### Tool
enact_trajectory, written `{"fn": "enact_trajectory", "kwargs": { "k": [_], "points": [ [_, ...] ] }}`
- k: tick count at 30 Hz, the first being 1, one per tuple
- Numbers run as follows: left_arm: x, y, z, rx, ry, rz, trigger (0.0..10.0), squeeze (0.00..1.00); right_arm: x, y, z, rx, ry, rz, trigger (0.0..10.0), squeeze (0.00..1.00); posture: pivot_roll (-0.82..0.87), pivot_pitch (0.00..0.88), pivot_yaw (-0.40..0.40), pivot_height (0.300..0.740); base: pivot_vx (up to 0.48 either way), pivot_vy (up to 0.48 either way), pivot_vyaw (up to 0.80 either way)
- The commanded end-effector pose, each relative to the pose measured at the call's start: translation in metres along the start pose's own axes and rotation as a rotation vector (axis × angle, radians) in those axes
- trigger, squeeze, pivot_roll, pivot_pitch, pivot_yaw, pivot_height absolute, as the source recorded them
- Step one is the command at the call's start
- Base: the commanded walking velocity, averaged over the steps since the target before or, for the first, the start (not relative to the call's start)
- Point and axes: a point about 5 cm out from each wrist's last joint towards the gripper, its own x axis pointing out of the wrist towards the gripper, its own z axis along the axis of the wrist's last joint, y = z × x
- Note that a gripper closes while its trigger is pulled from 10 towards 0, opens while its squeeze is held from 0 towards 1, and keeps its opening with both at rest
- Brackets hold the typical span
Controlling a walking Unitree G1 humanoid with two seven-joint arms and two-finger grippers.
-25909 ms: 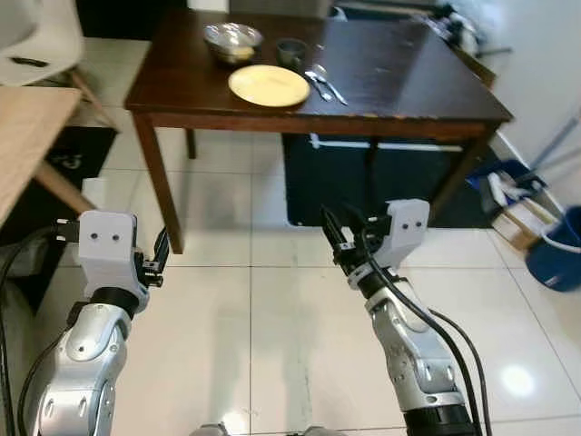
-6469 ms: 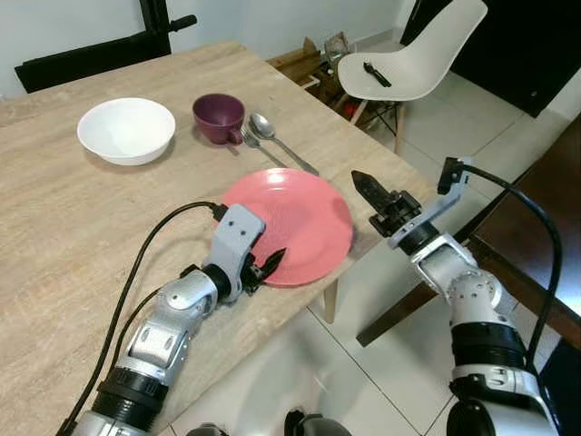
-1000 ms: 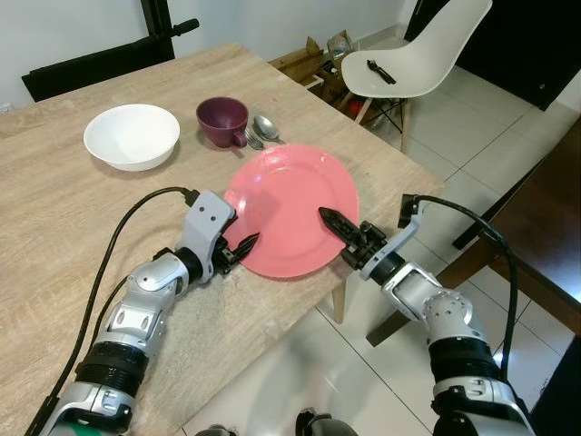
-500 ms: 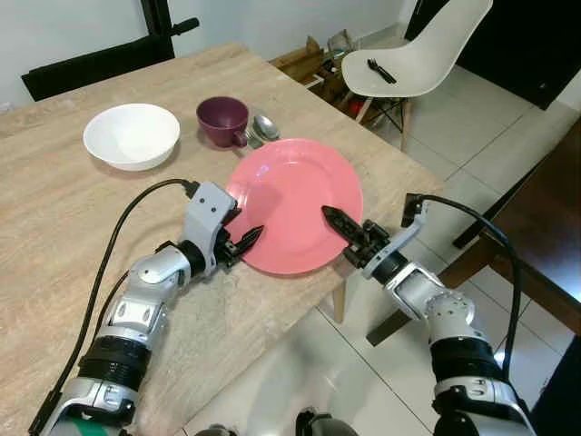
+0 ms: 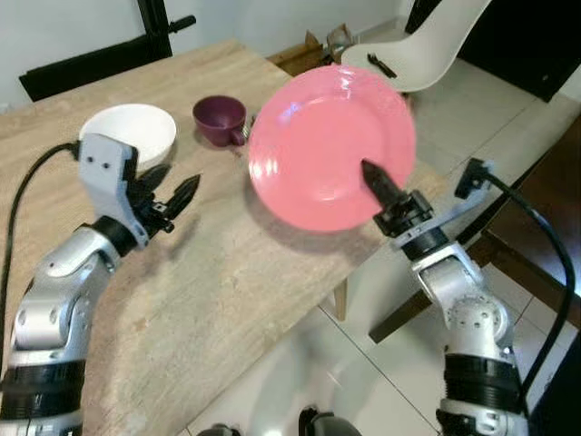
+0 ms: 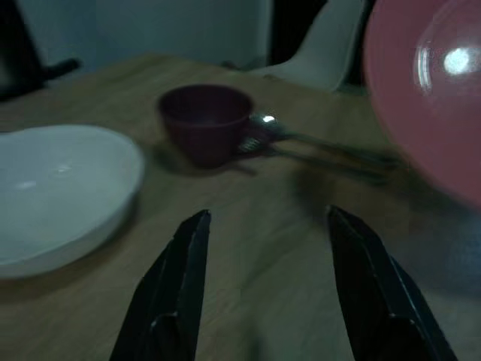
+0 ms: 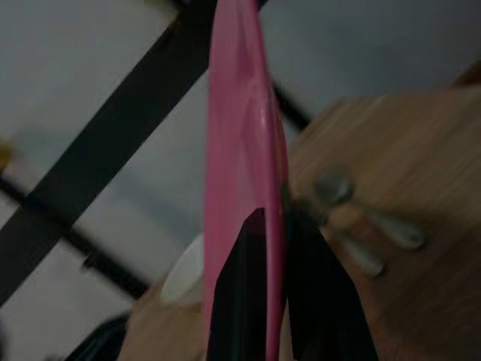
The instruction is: Setting the table
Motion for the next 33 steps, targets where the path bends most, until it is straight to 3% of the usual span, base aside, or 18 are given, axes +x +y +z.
{"fn": "enact_trajectory", "kwargs": {
  "k": [1,6,9,13,17,22,26,27,33],
  "points": [
    [-0.004,-0.005,0.000,0.020,0.017,0.024,10.0,0.00,-0.005,0.000,0.009,-0.046,-0.060,-0.059,10.0,0.00,-0.03,0.098,0.030,0.740,0.000,0.000,0.00],
    [-0.006,-0.026,0.010,-0.028,0.007,-0.008,10.0,0.00,-0.007,0.016,0.015,-0.119,-0.110,-0.089,10.0,0.00,-0.03,0.095,0.028,0.740,0.000,0.000,0.00],
    [-0.004,-0.039,0.009,-0.065,0.019,-0.009,10.0,0.00,-0.010,0.020,0.011,-0.028,-0.138,-0.120,10.0,0.00,-0.04,0.092,0.029,0.740,0.000,0.000,0.00],
    [-0.002,-0.044,0.006,-0.053,0.029,0.001,10.0,0.00,-0.012,0.021,0.007,0.030,-0.146,-0.137,10.0,0.00,-0.04,0.090,0.029,0.740,0.000,0.000,0.00],
    [-0.001,-0.041,-0.001,-0.025,0.054,0.109,10.0,0.00,-0.017,0.017,-0.006,0.024,-0.114,-0.182,10.0,0.00,-0.05,0.086,0.025,0.740,0.000,0.000,0.00],
    [-0.003,-0.040,-0.003,0.034,0.074,0.136,10.0,0.00,-0.019,0.018,-0.009,-0.057,-0.029,-0.147,10.0,0.00,-0.05,0.086,0.025,0.740,0.000,0.000,0.00],
    [-0.008,-0.038,-0.007,0.073,0.094,0.120,10.0,0.00,-0.033,0.012,-0.008,-0.116,0.101,-0.127,10.0,0.00,-0.06,0.081,0.015,0.740,0.000,0.000,0.00],
    [-0.009,-0.035,-0.007,0.095,0.093,0.110,10.0,0.00,-0.044,0.009,-0.013,-0.145,0.198,-0.109,10.0,0.00,-0.06,0.077,0.011,0.740,0.000,0.000,0.00],
    [-0.005,-0.026,-0.003,0.163,0.081,0.100,10.0,0.00,-0.058,0.007,-0.033,-0.179,0.345,-0.089,10.0,0.00,-0.06,0.064,0.013,0.740,0.000,0.000,0.00]
  ]
}}
